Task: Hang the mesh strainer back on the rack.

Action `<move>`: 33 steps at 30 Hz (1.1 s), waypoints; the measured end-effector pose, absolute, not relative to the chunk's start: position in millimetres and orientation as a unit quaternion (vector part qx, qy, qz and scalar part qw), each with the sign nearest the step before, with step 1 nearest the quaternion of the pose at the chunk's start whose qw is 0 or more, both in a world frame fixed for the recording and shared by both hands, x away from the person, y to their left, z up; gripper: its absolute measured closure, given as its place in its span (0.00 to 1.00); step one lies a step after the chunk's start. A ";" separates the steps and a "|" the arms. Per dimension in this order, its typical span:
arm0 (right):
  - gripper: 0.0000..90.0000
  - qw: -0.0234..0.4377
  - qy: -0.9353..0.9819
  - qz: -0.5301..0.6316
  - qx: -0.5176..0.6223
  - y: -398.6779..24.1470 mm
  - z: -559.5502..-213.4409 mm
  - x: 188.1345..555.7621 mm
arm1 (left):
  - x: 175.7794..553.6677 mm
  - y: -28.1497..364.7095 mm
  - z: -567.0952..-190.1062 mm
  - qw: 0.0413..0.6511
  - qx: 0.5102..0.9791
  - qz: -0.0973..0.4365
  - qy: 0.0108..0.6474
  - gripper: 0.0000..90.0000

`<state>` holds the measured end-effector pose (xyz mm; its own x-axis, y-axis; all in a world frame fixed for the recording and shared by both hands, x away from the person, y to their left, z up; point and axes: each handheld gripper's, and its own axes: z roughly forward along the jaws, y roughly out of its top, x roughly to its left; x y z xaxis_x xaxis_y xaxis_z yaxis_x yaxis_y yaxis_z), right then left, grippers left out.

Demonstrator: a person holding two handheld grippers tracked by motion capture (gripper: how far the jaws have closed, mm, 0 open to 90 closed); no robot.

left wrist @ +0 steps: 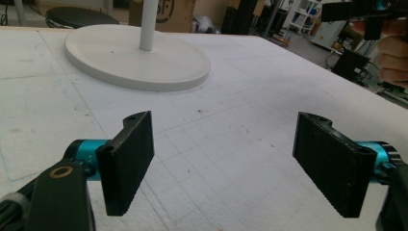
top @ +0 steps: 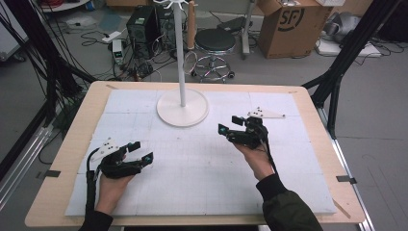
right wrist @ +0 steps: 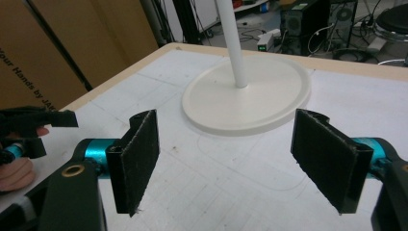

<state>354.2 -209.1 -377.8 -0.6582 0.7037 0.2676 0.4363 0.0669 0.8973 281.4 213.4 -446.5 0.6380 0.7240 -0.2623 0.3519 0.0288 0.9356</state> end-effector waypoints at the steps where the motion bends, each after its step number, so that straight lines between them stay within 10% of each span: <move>1: 0.27 0.118 0.722 0.553 0.398 -208.2 -378.9 354.0 | 281.0 213.3 -446.3 0.600 0.678 0.155 0.396 0.25; 33: 0.18 0.118 0.732 0.542 0.396 -232.8 -417.9 316.8 | 279.8 197.4 -439.4 0.606 0.688 0.149 0.370 0.25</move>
<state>316.8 -232.8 -417.9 -0.6587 0.7073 0.2566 0.4516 0.0990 0.8867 279.8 197.4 -439.4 0.6815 0.6897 -0.2446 0.3292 0.0096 0.9442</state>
